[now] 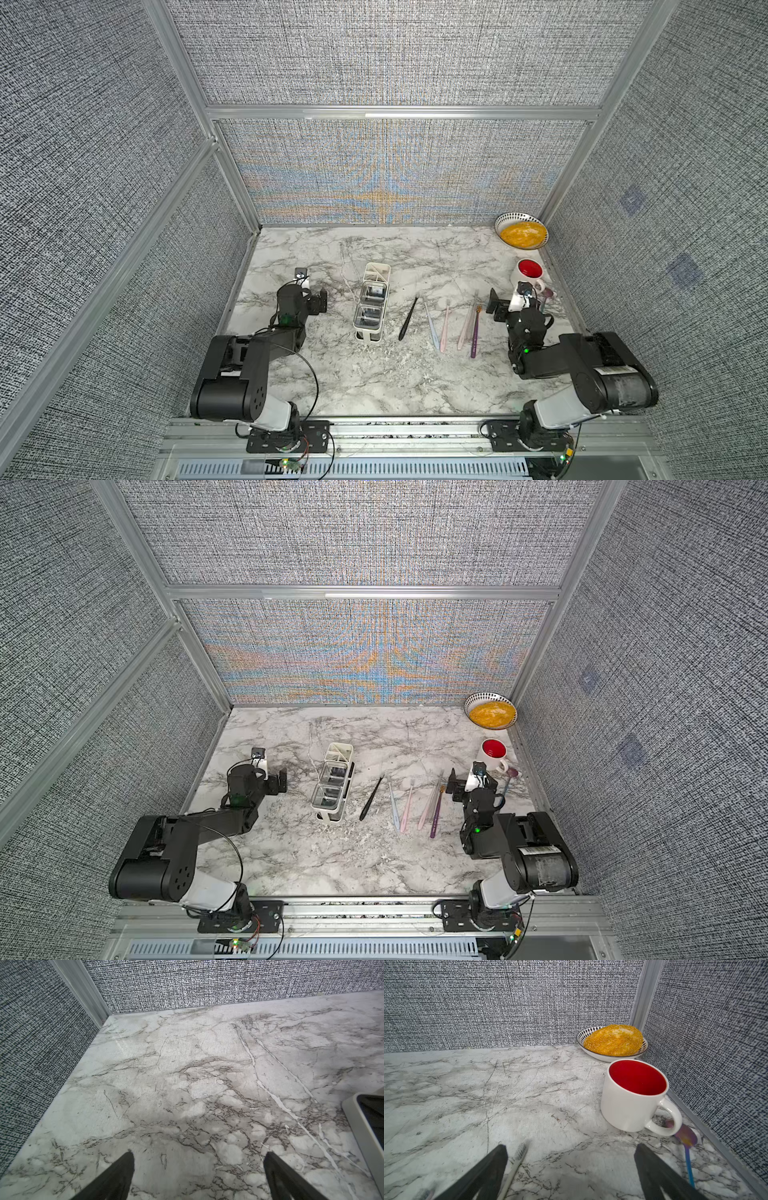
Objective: Place the toothbrush into the toothbrush holder
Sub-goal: Move the toothbrush holder to the center of the board.
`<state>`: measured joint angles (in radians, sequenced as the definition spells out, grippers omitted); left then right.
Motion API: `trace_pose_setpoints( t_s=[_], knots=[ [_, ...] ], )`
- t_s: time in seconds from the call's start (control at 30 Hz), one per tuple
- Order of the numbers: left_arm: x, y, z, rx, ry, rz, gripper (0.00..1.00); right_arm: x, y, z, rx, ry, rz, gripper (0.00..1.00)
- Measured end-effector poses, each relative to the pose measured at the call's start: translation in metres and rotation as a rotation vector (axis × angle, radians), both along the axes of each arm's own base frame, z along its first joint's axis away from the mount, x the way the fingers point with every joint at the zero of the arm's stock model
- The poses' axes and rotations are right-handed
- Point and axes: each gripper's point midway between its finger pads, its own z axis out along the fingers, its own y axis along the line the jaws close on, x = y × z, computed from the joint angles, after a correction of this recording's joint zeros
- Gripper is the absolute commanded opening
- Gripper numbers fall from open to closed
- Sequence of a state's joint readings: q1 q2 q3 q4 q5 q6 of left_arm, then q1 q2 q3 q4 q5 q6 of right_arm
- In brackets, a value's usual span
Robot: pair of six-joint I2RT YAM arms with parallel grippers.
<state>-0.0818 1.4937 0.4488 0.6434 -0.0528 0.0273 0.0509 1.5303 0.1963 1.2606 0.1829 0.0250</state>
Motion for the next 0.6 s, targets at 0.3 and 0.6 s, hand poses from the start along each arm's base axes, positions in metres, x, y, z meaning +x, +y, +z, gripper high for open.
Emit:
trace_pose_setpoints(
  t_s=[0.3, 0.6],
  knots=[
    [0.0003, -0.0003, 0.0025, 0.001, -0.012, -0.002, 0.99, 0.0008, 0.0002, 0.0042, -0.015, -0.015, 0.003, 0.98],
    [0.0003, 0.0000, 0.0025, 0.001, -0.012, -0.001, 0.99, 0.0016, -0.0003, 0.0071, -0.021, -0.026, 0.006, 0.98]
  ],
)
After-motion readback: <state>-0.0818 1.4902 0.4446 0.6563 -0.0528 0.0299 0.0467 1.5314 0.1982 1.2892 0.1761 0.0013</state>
